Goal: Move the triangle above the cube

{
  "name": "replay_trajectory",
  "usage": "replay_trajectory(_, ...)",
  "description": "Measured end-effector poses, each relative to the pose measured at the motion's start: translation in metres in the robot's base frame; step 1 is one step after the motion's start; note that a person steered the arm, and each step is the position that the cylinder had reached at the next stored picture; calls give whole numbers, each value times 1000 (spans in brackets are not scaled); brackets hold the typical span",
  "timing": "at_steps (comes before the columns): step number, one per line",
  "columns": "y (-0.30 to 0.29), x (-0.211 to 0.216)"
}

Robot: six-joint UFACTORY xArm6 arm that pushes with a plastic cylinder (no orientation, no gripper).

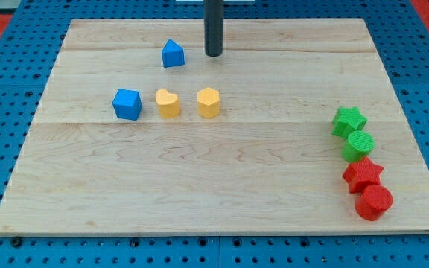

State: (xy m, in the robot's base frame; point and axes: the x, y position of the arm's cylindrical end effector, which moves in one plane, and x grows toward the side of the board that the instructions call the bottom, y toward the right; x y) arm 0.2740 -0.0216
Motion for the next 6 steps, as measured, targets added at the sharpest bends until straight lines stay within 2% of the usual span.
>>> replay_trajectory(1, -78, -4)
replay_trajectory(2, -131, 36)
replay_trajectory(3, -118, 20)
replay_trajectory(4, -82, 14)
replay_trajectory(5, -76, 47)
replay_trajectory(6, -110, 68)
